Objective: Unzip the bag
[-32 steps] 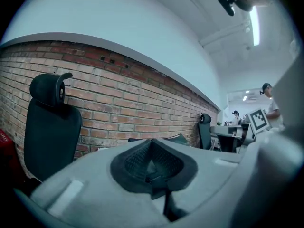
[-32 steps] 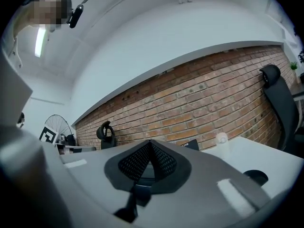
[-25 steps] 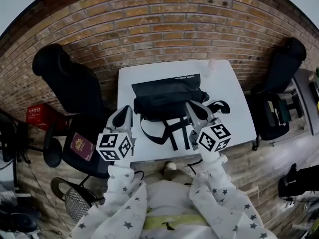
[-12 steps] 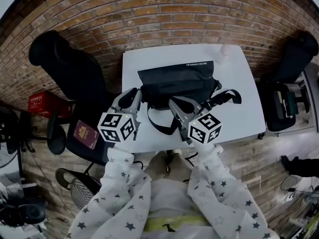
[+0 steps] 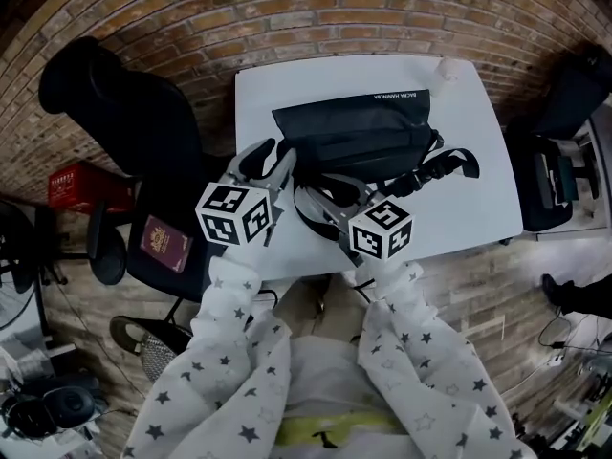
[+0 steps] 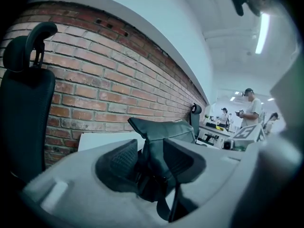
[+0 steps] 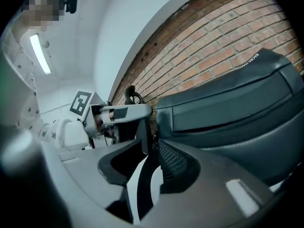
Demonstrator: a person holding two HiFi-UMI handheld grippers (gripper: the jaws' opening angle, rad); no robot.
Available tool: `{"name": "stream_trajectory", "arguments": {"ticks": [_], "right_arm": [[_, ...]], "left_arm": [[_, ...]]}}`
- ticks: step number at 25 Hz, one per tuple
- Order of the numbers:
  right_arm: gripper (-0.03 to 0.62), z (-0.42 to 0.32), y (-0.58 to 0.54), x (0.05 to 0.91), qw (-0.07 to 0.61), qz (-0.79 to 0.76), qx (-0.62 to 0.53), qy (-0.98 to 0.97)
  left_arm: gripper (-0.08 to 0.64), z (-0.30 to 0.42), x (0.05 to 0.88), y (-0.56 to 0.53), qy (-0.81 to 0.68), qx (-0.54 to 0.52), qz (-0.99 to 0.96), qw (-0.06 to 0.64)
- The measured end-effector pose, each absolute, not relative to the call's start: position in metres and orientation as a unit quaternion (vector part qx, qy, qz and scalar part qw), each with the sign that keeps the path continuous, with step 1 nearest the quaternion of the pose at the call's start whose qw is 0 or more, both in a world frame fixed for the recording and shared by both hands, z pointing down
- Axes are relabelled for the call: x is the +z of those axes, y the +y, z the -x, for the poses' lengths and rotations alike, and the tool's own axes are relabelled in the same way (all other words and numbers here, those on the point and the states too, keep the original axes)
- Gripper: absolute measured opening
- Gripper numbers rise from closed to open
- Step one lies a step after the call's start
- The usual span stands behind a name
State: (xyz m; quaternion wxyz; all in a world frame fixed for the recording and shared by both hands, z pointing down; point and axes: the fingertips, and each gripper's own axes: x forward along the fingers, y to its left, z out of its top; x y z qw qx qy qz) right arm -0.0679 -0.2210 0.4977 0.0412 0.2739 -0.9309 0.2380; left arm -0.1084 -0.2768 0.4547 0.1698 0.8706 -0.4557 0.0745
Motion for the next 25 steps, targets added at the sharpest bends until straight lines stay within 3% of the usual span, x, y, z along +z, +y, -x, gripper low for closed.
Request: {"name": "stream_trajectory", "arguments": {"ticks": [16,25], "right_arm": [[0.118,0.084,-0.226,0.543,0.090,-0.268,0.258,-0.924],[0.063,0.082,-0.228,0.547,0.110,-0.280,0.244,-0.922]], "left_arm": [[0.181,0.089,0.469,-0.291,-0.414,0.069,-0.891,0.172],[0.179,0.078,0.469,-0.291,-0.403,0.060,-0.895,0.180]]}}
